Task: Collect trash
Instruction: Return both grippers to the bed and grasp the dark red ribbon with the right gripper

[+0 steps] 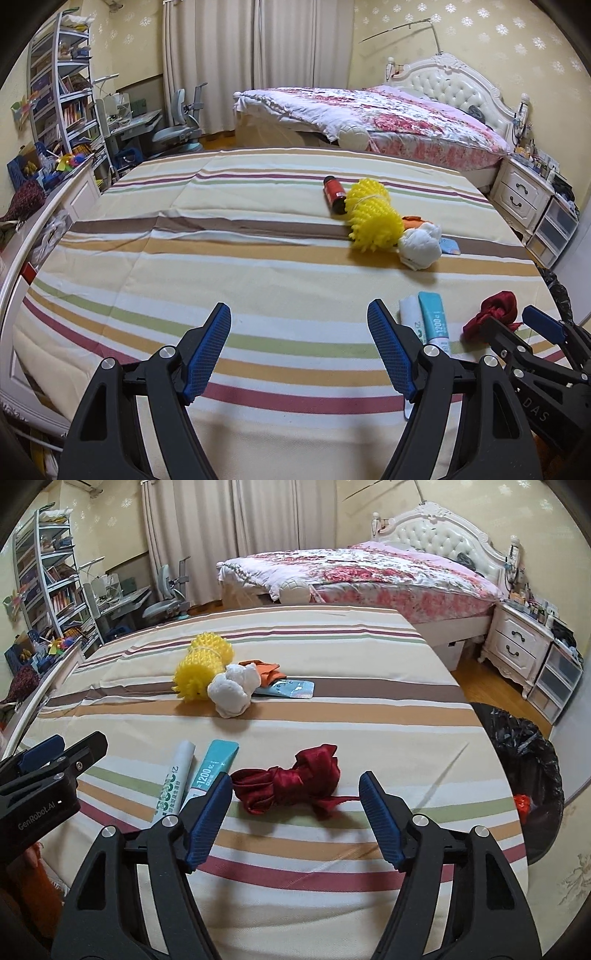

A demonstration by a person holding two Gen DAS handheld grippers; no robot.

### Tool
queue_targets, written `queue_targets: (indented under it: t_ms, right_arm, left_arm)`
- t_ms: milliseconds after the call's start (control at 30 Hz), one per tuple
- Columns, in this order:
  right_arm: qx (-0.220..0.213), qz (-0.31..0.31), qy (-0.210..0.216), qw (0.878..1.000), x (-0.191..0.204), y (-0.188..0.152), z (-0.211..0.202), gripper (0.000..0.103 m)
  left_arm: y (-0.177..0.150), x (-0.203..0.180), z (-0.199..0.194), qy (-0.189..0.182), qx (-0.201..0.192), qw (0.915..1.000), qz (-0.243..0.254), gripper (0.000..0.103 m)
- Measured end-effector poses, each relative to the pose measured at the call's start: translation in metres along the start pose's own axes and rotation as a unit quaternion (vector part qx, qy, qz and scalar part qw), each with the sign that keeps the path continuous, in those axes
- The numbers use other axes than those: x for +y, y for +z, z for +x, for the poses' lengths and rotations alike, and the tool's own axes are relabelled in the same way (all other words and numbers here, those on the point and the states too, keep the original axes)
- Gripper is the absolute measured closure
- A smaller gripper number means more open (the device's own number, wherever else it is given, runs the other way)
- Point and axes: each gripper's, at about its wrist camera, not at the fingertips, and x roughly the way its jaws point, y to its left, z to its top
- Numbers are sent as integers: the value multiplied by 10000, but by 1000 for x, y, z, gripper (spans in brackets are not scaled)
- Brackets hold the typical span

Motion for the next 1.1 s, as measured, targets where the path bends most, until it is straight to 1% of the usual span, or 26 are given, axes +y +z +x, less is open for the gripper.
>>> queue_targets:
  t_ms: [333,600,900,967,1100]
  right_arm:
    - [104,32,-241,9997,-7,-3,8,33]
    - [117,277,-529,9981,-29,-2,10,33]
    - [176,484,-797,9955,-53,-7,1,33]
    - [164,540,-787,9953,-58,-6,-3,33]
    - [65,642,-631,9959,-59,0,-11,33]
  left_arm:
    - [-6,5,4,-58,99,9999,-51,29]
    - [-10,5,6,-118,172,9998,-42,29]
    - [-11,5,6,-131,187,9997,-64,29]
    - [-11,5,6,-131,183,9997,-65,29]
    - [-10,7,7,-127,173,9997,-76,29]
